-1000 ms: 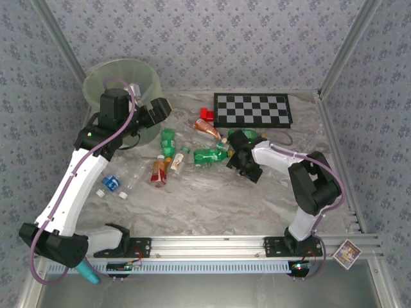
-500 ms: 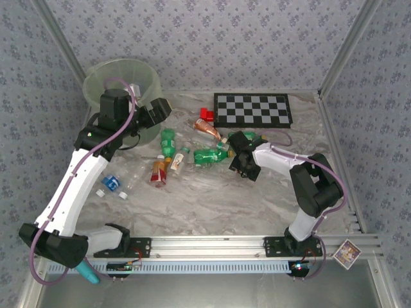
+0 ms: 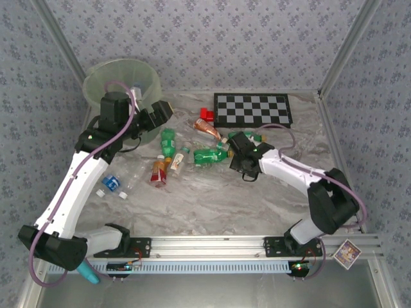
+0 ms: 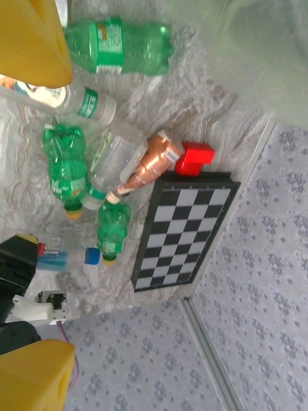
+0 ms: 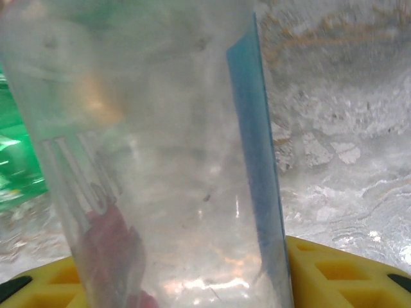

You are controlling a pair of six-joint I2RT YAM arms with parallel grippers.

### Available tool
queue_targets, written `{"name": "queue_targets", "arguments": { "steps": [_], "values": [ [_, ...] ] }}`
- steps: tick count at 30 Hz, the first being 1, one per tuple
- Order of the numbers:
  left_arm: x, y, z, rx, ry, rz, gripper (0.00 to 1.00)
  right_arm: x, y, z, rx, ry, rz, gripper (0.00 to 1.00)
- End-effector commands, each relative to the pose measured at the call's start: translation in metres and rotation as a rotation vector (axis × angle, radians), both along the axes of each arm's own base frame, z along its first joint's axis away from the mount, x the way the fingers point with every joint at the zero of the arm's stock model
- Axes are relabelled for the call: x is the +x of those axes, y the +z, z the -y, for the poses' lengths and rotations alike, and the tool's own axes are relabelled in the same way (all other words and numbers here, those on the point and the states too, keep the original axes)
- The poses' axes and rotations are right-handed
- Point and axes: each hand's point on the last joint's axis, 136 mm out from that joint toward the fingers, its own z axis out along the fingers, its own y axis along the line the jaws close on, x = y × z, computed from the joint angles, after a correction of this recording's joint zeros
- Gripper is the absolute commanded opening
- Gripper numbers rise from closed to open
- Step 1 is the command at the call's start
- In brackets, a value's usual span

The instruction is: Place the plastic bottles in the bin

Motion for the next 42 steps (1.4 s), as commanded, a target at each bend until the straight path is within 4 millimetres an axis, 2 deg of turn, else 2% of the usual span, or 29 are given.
{"name": "queue_targets", "arguments": {
  "steps": [1,6,10,15,18,19,22,25,35,38,41,42],
  "values": [
    [0.001,0.014,0.010,-0.107,-0.039,0.037,1.00,0.004,0.040,-0.004,-0.070,0.096,0.153,0.54],
    [0.005,0.015,0.020,-0.205,-0.074,0.017,0.99,0.005,0.091,-0.035,-0.054,0.255,0.347,0.52],
    [0.007,0.008,0.032,-0.239,-0.125,-0.045,0.92,0.000,0.127,-0.061,-0.057,0.393,0.471,0.51],
    [0.006,0.007,0.046,-0.278,-0.192,-0.059,0.83,-0.010,0.153,-0.093,-0.077,0.528,0.549,0.51],
    [0.004,0.004,0.053,-0.279,-0.227,-0.064,0.77,-0.015,0.156,-0.109,-0.084,0.592,0.560,0.51],
    [0.003,0.004,0.056,-0.280,-0.242,-0.064,0.75,-0.015,0.169,-0.118,-0.067,0.604,0.584,0.51],
    [0.000,0.002,0.064,-0.279,-0.283,-0.070,0.69,-0.018,0.174,-0.131,-0.061,0.636,0.590,0.51],
    [-0.003,0.002,0.071,-0.267,-0.320,-0.067,0.67,-0.019,0.177,-0.140,-0.055,0.661,0.596,0.51],
    [-0.009,-0.004,0.092,-0.230,-0.405,-0.073,0.61,-0.023,0.179,-0.153,-0.040,0.696,0.595,0.51],
    [-0.009,-0.005,0.095,-0.227,-0.414,-0.075,0.57,-0.023,0.179,-0.153,-0.046,0.695,0.594,0.50],
    [-0.008,-0.004,0.095,-0.224,-0.416,-0.074,0.46,-0.023,0.178,-0.153,-0.049,0.694,0.591,0.50],
    [-0.008,-0.003,0.095,-0.223,-0.416,-0.070,0.45,-0.023,0.178,-0.152,-0.049,0.693,0.590,0.50]
  ]
}}
